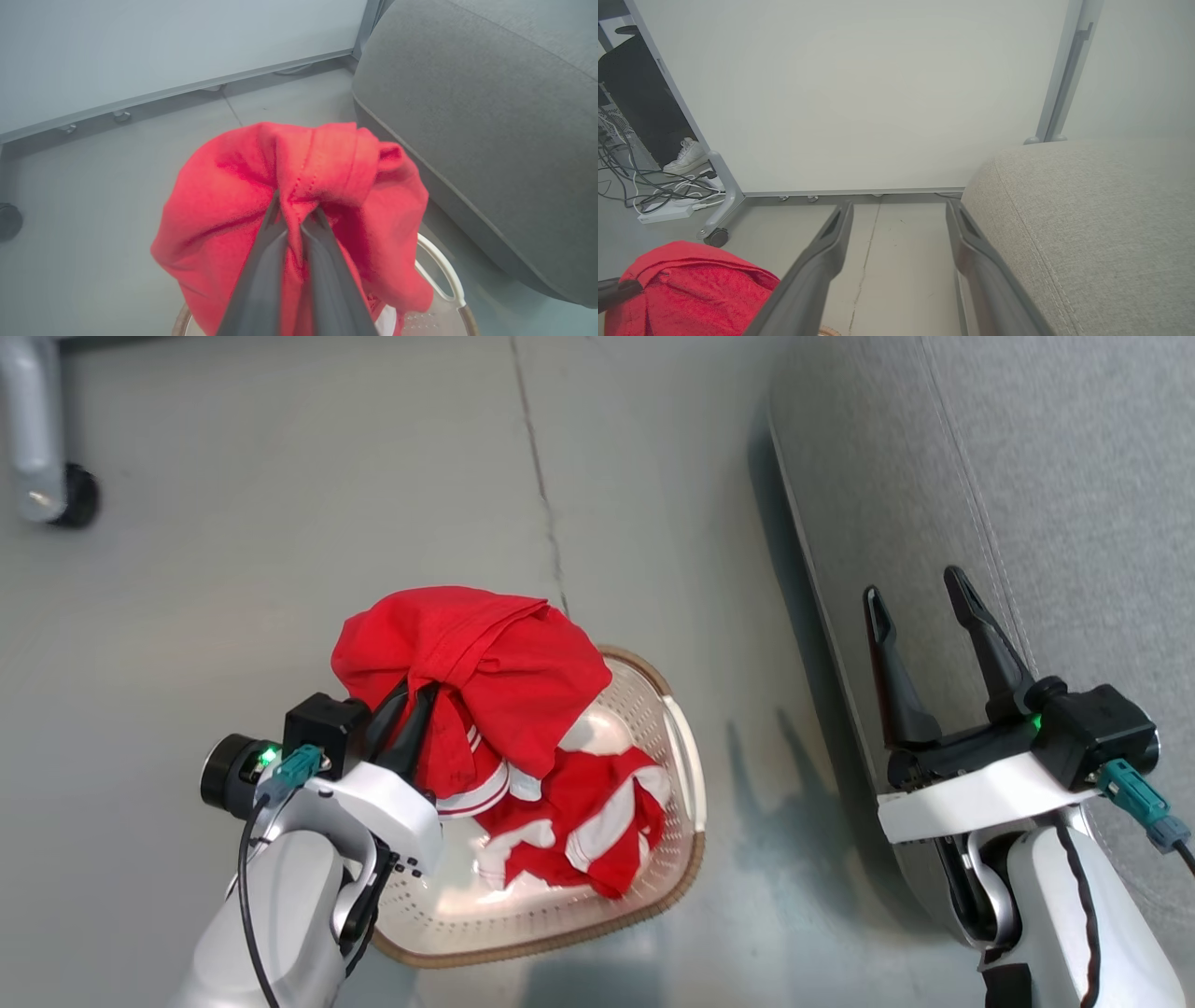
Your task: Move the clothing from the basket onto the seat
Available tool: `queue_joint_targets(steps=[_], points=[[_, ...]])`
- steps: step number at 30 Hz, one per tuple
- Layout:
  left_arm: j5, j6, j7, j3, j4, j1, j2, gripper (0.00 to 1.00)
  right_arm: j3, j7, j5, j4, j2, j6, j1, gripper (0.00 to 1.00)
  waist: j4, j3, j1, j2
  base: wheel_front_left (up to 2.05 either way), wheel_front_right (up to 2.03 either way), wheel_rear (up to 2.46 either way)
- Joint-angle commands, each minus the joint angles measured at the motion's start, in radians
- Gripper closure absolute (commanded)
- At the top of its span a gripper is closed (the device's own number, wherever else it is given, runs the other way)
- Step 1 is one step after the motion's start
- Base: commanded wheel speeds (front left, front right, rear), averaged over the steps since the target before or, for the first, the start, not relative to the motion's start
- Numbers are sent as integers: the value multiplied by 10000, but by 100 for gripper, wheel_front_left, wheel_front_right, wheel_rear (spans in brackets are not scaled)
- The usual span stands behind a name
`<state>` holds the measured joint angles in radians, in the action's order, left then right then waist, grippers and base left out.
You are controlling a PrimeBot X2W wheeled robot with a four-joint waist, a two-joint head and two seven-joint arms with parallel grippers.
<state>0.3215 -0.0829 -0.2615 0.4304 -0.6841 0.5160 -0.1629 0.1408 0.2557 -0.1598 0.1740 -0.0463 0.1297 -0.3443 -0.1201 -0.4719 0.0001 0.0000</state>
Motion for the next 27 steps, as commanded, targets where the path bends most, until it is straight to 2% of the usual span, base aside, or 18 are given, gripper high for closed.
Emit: queue_joint_targets(steps=[1, 13, 19, 27], points=[[94, 134, -46, -83, 355, -216, -49, 100, -83, -39, 50, 91, -74, 19, 150, 0, 605, 789, -1, 0, 0, 0, 0], [494, 722, 119, -462, 3062, -1529, -337, 100, -306, -428, 97, 439, -76, 19, 1015, 0, 1223, 2607, -1, 0, 0, 0, 0], [673, 1041, 279, -655, 4310, -2042, -512, 100, -262, -671, -36, 406, -74, 19, 1621, 0, 1242, 3457, -1, 0, 0, 0, 0], [707, 1306, 506, -554, 5264, -2710, -592, 100, -279, -848, -170, 306, -74, 19, 2200, 0, 1185, 4213, -1, 0, 0, 0, 0]])
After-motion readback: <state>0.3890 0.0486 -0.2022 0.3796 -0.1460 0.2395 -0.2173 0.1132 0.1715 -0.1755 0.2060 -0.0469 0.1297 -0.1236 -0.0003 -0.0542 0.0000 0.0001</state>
